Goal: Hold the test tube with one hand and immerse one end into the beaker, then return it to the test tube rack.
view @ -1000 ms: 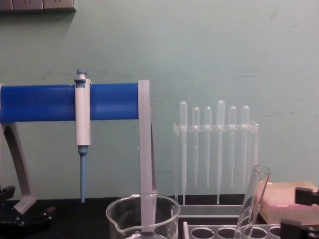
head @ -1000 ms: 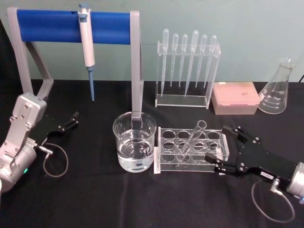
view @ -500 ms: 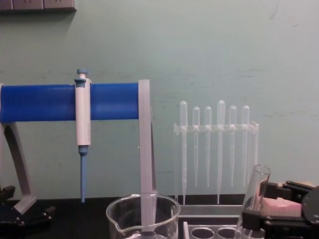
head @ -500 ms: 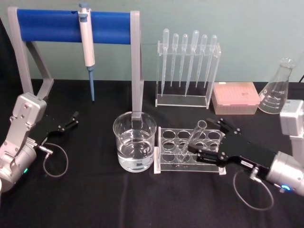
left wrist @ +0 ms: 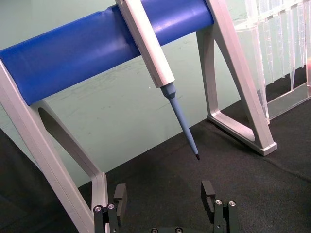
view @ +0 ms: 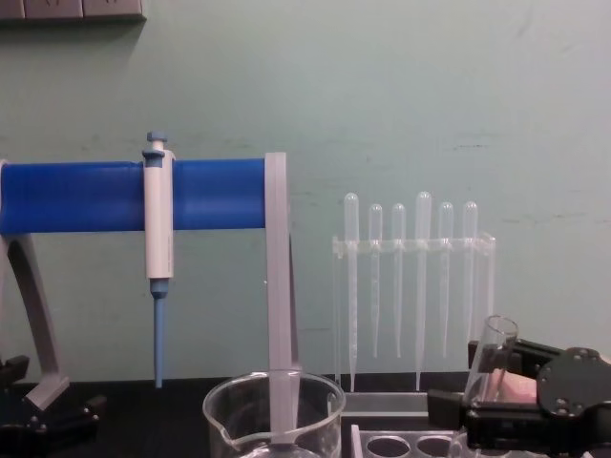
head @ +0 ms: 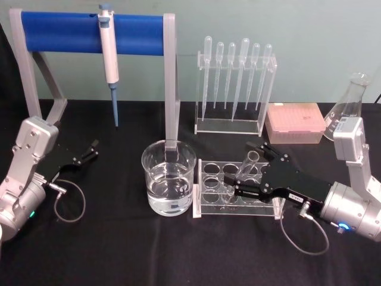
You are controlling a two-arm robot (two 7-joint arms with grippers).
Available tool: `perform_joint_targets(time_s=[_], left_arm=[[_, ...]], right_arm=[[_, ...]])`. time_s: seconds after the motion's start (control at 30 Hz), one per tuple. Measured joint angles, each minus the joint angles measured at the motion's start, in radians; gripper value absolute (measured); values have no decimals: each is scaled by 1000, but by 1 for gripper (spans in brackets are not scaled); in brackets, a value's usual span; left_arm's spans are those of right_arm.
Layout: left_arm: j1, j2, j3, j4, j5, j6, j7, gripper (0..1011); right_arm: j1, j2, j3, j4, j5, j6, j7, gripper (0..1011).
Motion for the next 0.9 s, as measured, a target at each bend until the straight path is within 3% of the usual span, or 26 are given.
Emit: perform_joint_targets(time_s=[0.53,0.7,0.9], left_arm=[[0,0,0,0,0,0,0,1000],[0,0,0,0,0,0,0,1000],[0,0,0,0,0,0,0,1000]], right_arm=[[8,-7,-1,3,0,4,0,967],[8,-7,-1,3,0,3,0,868],[7,-6,-1,3,0,3,0,668]])
